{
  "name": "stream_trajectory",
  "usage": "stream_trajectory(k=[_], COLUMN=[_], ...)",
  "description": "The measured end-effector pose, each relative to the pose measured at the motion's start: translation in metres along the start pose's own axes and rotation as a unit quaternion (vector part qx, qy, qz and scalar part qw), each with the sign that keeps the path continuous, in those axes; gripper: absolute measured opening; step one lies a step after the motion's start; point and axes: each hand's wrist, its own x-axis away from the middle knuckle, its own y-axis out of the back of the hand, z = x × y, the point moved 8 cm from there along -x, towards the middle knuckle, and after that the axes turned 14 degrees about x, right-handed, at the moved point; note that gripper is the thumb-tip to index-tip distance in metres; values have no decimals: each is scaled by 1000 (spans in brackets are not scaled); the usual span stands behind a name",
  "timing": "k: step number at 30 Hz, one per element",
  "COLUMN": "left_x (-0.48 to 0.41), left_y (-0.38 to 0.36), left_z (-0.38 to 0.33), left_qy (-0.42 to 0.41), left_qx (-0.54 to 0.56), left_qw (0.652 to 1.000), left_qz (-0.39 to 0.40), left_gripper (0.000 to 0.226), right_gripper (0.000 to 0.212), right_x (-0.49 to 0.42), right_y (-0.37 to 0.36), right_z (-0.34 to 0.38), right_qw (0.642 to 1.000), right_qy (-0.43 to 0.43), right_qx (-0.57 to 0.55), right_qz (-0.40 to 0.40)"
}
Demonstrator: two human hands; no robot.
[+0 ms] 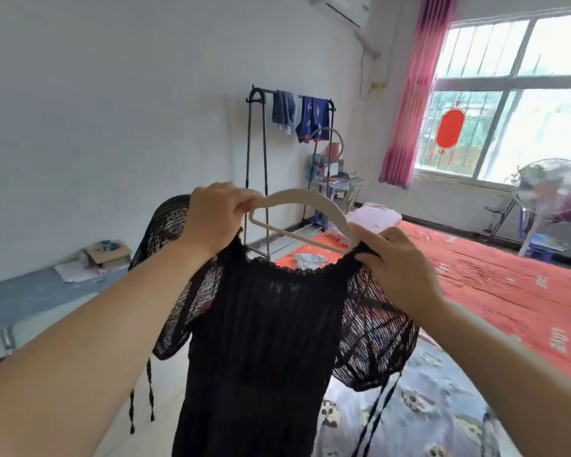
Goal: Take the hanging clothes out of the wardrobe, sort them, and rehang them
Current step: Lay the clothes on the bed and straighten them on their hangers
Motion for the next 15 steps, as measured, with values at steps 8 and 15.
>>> stream_trajectory(k=[8,15], left_x=[-46,-94], left_y=[-44,-129], left_z=[123,234], left_qy=[-3,12], left_qx=[-13,12], left_qw=[1000,1000], left_qz=[3,15], left_gripper=[17,21], right_gripper=[47,48], right_x=[-89,-173], right_y=[-96,-204], right_z=[6,-28], right_qw=[1000,1000], right_qy=[-3,-10], right_qx=[-10,-26], right_qz=[1,14])
